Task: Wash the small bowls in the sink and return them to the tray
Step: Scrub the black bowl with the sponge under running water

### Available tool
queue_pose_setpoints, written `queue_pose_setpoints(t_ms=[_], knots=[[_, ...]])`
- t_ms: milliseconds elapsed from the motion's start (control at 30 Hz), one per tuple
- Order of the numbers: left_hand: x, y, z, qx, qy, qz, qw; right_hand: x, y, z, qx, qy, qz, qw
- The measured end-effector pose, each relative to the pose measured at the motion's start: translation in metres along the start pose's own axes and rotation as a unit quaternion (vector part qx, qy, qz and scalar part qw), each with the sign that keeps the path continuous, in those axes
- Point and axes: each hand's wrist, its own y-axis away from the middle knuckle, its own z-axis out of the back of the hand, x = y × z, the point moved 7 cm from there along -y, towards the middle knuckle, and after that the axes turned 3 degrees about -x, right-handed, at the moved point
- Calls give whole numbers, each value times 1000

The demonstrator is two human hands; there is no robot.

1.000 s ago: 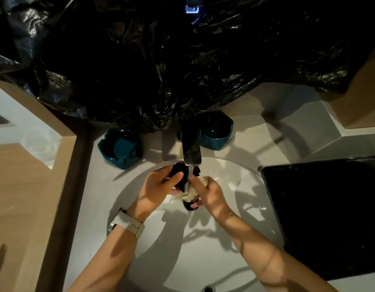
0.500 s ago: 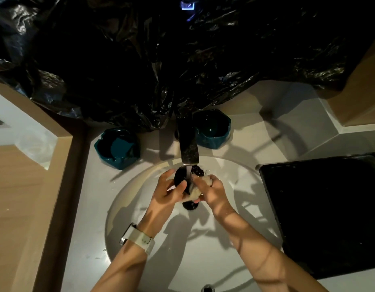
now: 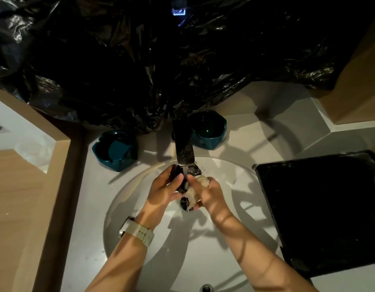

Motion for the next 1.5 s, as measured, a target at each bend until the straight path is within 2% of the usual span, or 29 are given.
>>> queue_pose_setpoints(t_ms=[100,200,333,433,533,600,667,733,800,867,967,1033,1067,1133,1200,1300,1367,1433,1500], knots=[[4,12,-8,13,40,-42,998,-3,4,-5,7,-16,-13,1000],[13,20,-5,5,58,-41,997,5,-11,2,-14,81,24,996],[13,14,11,31,2,22,999,29,-15,1,19,295,181,938],[5,7,11,77,-79,88,990,32,-12,-2,50,356,209,910],[0,-2,9,65,-86,84,991,32,-14,7,-2,299,177,938],[1,-6,8,38,-47,66,996,24,-9,13,-28,205,100,973],[6,-6,8,-9,-10,55,998,9,-1,8,-7,83,23,996],[13,0,4,-25,14,32,999,-1,8,5,6,7,-30,1000],[24,10,-3,-9,68,16,997,-5,10,7,10,2,-54,999],[32,19,-2,-13,109,29,994,-3,3,13,1,71,-5,997],[23,19,-1,22,32,19,999,13,-3,15,-1,245,138,960],[12,17,-1,61,9,16,998,23,-7,17,-4,263,157,952],[7,16,-1,74,9,15,997,27,-8,16,4,272,138,952],[0,13,0,81,-6,9,997,26,-9,19,22,259,77,963],[-5,8,2,61,-45,-7,997,24,-5,25,21,221,54,973],[-17,1,7,-1,-136,-72,988,39,11,41,7,121,85,989],[-27,-1,4,-20,-231,-119,965,54,24,47,26,37,92,995],[-31,-3,0,-13,-265,-147,953,74,33,52,29,17,103,994],[-36,-3,-2,-15,-279,-166,946,95,39,52,29,43,116,992]])
